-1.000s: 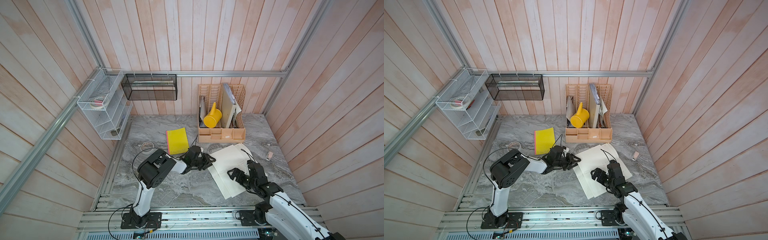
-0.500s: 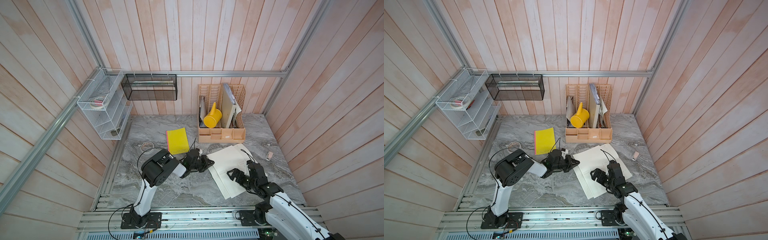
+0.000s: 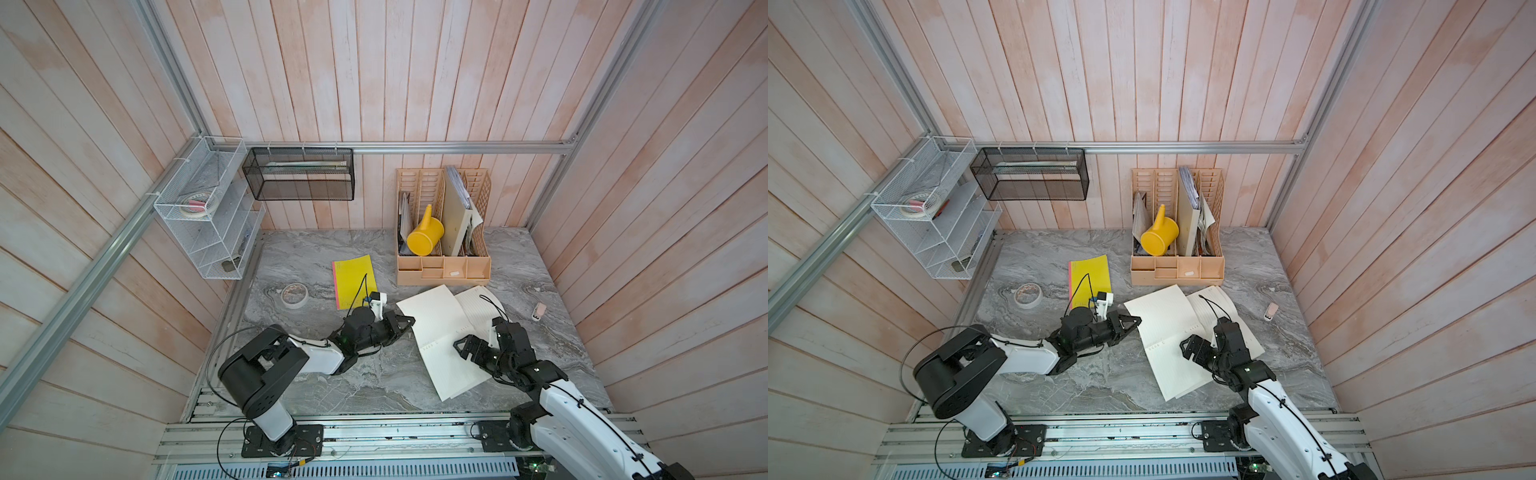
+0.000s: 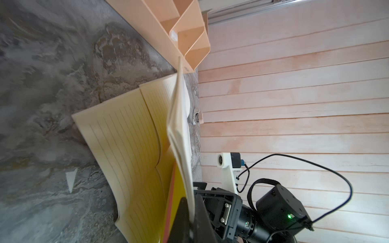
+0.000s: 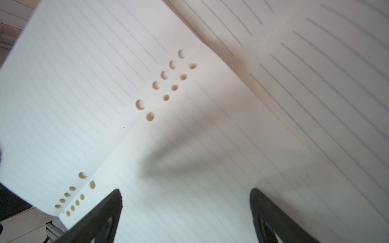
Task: Close the notebook
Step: Close the notebook at the center of the board.
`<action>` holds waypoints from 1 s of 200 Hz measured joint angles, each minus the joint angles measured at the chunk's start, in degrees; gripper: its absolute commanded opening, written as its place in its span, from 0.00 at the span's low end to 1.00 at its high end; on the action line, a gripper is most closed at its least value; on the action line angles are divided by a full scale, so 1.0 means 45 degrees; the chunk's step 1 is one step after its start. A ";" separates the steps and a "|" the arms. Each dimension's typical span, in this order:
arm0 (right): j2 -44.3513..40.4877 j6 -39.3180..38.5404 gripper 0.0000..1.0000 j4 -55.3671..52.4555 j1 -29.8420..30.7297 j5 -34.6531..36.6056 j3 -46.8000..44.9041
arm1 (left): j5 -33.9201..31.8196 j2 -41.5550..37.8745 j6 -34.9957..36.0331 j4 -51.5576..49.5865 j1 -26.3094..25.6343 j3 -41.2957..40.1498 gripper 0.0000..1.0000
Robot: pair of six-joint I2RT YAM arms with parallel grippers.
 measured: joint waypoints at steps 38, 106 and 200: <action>0.0345 0.0015 0.96 0.0194 0.0544 0.0034 0.0578 | -0.1996 -0.3065 0.0758 -0.2259 -0.0165 -0.1841 0.00; 0.2837 0.0835 0.96 0.2239 0.3648 0.0612 0.1311 | -0.5994 -0.9311 0.1807 -0.9233 -0.0325 -0.2210 0.00; 0.6887 0.1452 0.96 0.5756 0.5736 0.0641 0.2832 | -0.8325 -1.1978 0.0918 -1.5339 -0.0758 -0.2210 0.00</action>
